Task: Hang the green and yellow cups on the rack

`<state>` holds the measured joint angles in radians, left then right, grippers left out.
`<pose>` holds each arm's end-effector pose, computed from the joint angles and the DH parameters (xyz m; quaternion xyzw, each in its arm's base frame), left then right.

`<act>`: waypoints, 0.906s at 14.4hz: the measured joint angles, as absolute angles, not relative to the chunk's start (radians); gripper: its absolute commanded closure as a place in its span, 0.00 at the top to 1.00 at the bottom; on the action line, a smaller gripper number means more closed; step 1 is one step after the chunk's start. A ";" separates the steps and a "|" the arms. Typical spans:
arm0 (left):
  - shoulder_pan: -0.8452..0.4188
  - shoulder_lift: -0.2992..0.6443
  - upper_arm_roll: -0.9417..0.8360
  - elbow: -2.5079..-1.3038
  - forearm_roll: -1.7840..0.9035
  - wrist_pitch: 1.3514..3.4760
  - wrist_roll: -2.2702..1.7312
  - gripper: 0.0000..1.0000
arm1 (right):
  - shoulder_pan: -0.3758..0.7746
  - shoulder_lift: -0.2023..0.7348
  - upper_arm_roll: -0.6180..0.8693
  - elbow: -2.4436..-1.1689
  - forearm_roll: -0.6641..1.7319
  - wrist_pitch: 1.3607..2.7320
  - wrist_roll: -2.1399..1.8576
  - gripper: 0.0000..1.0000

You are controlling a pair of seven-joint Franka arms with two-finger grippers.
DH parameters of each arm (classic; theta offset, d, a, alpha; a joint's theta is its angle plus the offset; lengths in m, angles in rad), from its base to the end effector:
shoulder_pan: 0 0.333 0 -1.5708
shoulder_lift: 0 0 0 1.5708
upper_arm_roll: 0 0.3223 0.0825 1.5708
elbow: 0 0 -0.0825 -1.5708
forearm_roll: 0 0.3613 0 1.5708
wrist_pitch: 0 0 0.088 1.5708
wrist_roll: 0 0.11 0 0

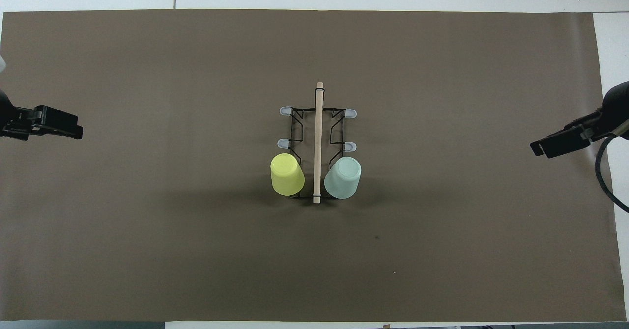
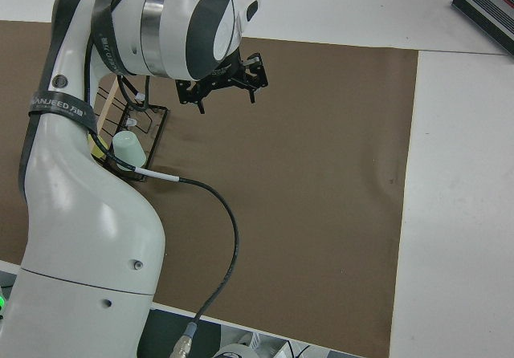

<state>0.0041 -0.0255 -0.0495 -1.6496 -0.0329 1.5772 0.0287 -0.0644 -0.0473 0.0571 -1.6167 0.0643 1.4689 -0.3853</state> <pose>0.5215 -0.0276 0.6065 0.9989 -0.0365 -0.0236 0.0156 0.5049 0.0047 0.6238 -0.9802 -0.1891 0.0433 0.0400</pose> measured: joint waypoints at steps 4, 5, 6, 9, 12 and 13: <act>0.004 -0.025 -0.050 -1.650 -0.033 1.577 0.029 1.00 | 0.002 -0.068 -0.013 -1.644 0.004 1.438 -0.131 1.00; 0.004 -0.025 -0.050 -1.650 -0.033 1.577 0.029 1.00 | 0.014 -0.065 -0.029 -1.651 0.003 1.438 -0.086 1.00; 0.004 -0.025 -0.050 -1.650 -0.033 1.577 0.029 1.00 | 0.023 -0.058 -0.047 -1.651 0.000 1.438 -0.063 1.00; 0.004 -0.025 -0.050 -1.650 -0.033 1.577 0.029 1.00 | 0.024 -0.033 -0.072 -1.637 -0.019 1.438 -0.055 1.00; 0.004 -0.025 -0.050 -1.650 -0.033 1.577 0.029 1.00 | 0.017 -0.011 -0.074 -1.614 -0.022 1.433 -0.050 1.00; 0.004 -0.025 -0.050 -1.650 -0.033 1.577 0.029 1.00 | 0.013 -0.010 -0.073 -1.611 -0.022 1.423 -0.049 1.00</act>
<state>0.0041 -0.0255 -0.0495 -1.6496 -0.0329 1.5772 0.0287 0.0129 -0.0099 -0.0731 -1.6108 -0.0218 1.4229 -0.0486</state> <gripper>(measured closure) 0.000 0.000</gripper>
